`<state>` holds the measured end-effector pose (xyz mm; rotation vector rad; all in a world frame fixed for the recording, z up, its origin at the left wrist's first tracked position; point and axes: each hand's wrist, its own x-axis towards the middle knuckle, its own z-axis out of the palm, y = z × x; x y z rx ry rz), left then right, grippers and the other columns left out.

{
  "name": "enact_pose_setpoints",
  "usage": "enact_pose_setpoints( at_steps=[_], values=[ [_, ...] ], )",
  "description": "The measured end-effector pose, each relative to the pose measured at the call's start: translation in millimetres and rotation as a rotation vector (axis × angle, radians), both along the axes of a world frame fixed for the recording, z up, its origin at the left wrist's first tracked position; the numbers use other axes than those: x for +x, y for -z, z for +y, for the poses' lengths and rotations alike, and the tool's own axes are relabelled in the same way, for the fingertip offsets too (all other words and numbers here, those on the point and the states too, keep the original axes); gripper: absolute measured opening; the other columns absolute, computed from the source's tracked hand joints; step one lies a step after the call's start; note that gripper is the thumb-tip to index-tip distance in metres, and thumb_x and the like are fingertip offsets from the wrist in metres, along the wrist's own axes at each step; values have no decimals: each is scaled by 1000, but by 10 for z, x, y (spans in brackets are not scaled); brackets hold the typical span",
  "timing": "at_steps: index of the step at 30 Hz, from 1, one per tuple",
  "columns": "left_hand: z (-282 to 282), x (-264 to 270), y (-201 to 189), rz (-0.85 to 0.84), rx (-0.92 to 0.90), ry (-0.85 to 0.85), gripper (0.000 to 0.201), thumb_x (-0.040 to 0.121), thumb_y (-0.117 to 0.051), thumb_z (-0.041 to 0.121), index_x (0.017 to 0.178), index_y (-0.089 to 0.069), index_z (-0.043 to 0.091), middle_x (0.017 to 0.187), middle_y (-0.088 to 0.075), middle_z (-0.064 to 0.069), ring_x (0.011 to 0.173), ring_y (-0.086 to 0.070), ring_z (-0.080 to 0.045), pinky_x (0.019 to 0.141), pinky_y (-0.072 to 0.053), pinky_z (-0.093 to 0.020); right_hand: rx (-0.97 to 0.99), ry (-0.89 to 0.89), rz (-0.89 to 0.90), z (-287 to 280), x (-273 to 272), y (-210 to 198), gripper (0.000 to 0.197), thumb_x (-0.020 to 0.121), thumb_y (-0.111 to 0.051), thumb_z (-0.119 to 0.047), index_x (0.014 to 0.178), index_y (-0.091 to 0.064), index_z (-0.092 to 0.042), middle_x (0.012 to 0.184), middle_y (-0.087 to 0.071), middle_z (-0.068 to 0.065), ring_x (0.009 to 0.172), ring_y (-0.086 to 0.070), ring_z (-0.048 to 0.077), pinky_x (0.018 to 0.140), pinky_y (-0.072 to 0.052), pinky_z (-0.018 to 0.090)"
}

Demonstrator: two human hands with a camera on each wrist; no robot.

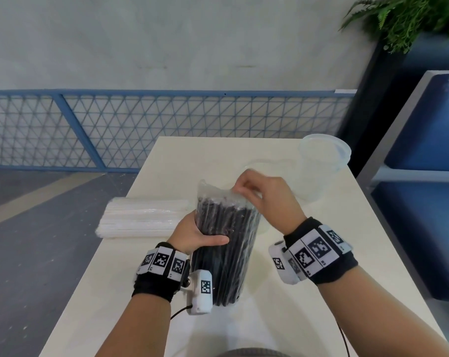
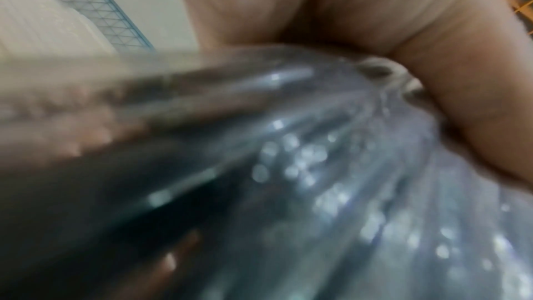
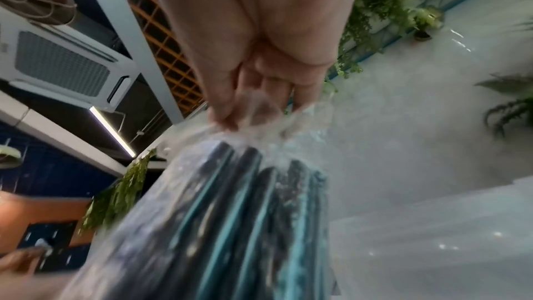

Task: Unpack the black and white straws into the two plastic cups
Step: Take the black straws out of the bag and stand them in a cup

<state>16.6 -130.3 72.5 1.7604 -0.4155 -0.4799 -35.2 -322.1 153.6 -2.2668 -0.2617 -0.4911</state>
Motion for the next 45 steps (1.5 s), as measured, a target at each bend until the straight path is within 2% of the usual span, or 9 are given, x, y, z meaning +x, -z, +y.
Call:
enact_pose_setpoints(
  at_steps=[10, 15, 22, 25, 30, 33, 38, 41, 45],
  values=[
    [78, 9, 33, 25, 12, -90, 88, 19, -87, 61, 94, -65, 19, 91, -73, 3, 93, -69, -16, 89, -53, -39, 309, 96, -34, -77, 44, -306, 14, 85, -65, -27, 95, -60, -20, 101, -62, -9, 69, -53, 7, 70, -45, 12],
    [62, -20, -6, 8, -2, -87, 83, 28, -90, 51, 100, -63, 18, 96, -73, 0, 93, -69, -13, 86, -53, -33, -137, -37, -12, 65, -3, -149, 17, 93, -53, -21, 94, -67, -13, 91, -69, -1, 84, -61, 13, 80, -46, 22],
    [62, -40, -88, -88, 5, -128, 62, 47, -91, 24, 100, -61, 25, 98, -71, 5, 93, -67, -3, 82, -50, -23, -215, 1, -14, 65, 57, -130, 36, 96, -46, -15, 131, -50, -18, 117, -62, -3, 103, -54, 14, 81, -29, 10],
    [73, -33, -120, -121, 12, -146, 60, 50, -91, 18, 100, -59, 26, 99, -71, 5, 94, -66, -5, 82, -50, -22, -146, -53, -17, 75, 43, -178, 30, 93, -50, -11, 122, -56, -18, 106, -61, -3, 93, -54, 4, 80, -38, 6],
    [45, -62, -128, -122, 24, -175, 58, 51, -89, 10, 95, -57, 28, 95, -69, 9, 89, -64, 3, 77, -49, -16, 56, 132, -59, 40, 69, -153, 9, 91, -53, -13, 82, -50, -15, 84, -61, 5, 79, -64, 23, 66, -47, 20],
    [20, -70, -133, -138, 43, -170, 58, 52, -89, 9, 93, -56, 31, 90, -67, 12, 81, -62, 14, 69, -47, -5, -55, 156, 7, 38, 59, -95, 9, 90, -54, -16, 86, -55, -7, 87, -60, 7, 76, -59, 22, 73, -49, 33],
    [1, -79, -145, -155, 59, -155, 58, 52, -89, 12, 93, -55, 34, 90, -66, 15, 81, -60, 17, 67, -46, -4, -38, 244, 12, 24, 45, -93, 18, 90, -57, -23, 91, -59, -5, 93, -56, 3, 70, -59, 16, 67, -42, 11],
    [5, -73, -129, -153, 49, -152, 57, 53, -89, 11, 94, -55, 33, 91, -67, 13, 83, -62, 15, 68, -48, -6, -59, 154, 141, -2, 47, -150, 30, 91, -54, -35, 82, -63, -8, 86, -64, 1, 76, -59, 16, 72, -44, 25],
    [18, -71, -114, -133, 10, -157, 58, 53, -88, 9, 96, -56, 33, 93, -68, 13, 86, -64, 10, 72, -48, -10, 4, 39, 224, 19, -6, -204, 31, 92, -49, -41, 114, -61, -23, 112, -61, -13, 79, -58, 12, 78, -43, 23]
  ],
)
